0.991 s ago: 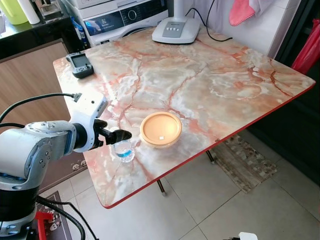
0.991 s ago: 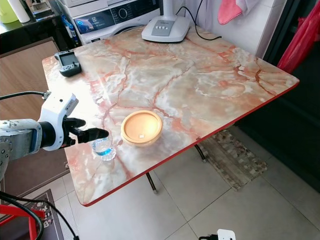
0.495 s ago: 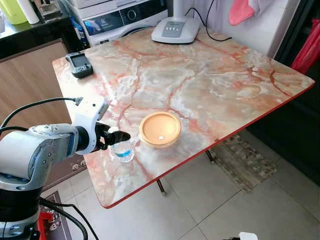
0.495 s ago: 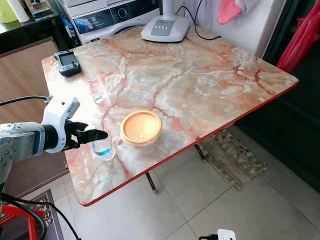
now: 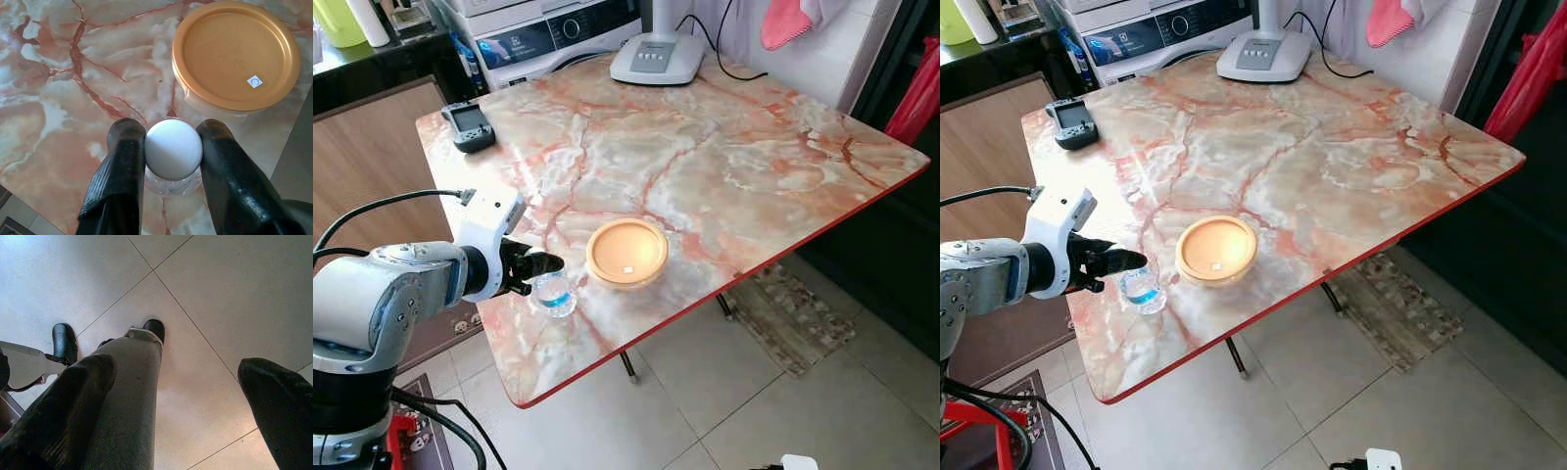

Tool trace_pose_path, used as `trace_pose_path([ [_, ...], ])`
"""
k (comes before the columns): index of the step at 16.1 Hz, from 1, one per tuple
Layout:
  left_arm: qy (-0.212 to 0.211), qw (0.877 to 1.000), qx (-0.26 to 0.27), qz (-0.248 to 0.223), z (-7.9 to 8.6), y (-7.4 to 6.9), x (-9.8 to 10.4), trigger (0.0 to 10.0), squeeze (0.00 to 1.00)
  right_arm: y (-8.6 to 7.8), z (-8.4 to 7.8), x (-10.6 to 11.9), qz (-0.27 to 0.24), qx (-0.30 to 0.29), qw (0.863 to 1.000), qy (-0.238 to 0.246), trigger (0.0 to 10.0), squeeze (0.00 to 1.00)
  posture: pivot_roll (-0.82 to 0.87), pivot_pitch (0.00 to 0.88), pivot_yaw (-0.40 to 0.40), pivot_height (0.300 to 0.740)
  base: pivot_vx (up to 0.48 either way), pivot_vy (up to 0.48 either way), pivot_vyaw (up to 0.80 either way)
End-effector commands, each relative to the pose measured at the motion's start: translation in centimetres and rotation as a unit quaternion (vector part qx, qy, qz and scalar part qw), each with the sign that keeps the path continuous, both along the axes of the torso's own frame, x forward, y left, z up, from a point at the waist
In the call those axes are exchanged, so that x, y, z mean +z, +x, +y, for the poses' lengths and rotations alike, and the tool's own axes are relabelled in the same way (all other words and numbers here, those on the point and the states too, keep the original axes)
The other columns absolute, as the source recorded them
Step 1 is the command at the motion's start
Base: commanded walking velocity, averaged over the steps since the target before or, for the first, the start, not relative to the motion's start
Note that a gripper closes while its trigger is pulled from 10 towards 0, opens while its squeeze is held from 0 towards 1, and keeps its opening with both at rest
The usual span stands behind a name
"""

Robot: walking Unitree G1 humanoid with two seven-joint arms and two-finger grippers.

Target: Restocking fridge

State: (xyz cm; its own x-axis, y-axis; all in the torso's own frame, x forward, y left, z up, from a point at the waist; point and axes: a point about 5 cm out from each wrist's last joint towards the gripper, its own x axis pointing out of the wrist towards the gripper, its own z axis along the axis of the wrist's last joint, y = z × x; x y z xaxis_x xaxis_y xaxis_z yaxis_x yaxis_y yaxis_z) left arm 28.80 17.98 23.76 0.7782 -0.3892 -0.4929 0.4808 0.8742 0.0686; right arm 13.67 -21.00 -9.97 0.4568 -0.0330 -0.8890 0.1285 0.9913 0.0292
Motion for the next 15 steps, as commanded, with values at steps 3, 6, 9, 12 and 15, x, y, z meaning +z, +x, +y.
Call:
trace_pose_path([
  [3,-0.002,1.000,0.023,-0.005,0.7,0.0,0.0,0.0,0.00,-0.7,0.4,-0.3,0.012,0.000,1.000,0.006,10.0,0.00,0.18,0.143,0.068,0.740,0.000,0.000,0.00],
  [6,0.000,1.000,0.029,-0.012,0.8,0.1,0.3,0.0,0.00,-0.7,0.4,-0.3,0.012,-0.001,1.000,0.007,10.0,0.00,0.18,0.143,0.069,0.740,0.000,0.000,0.00],
  [9,0.015,0.998,0.050,-0.034,1.5,0.3,1.0,0.0,0.00,-0.7,0.5,-0.3,0.012,-0.001,1.000,0.007,10.0,0.00,0.18,0.144,0.070,0.740,0.000,0.000,0.00],
  [12,0.090,0.981,0.157,-0.071,6.2,0.9,1.1,2.4,0.00,-0.7,0.5,-0.3,0.012,0.002,1.000,0.008,10.0,0.00,0.19,0.146,0.067,0.740,0.000,0.000,0.00],
  [15,0.119,0.951,0.273,-0.088,12.1,0.4,-1.7,10.0,0.00,-0.6,0.5,-0.3,0.012,0.003,1.000,0.008,10.0,0.00,0.19,0.146,0.063,0.740,0.000,0.000,0.00],
])
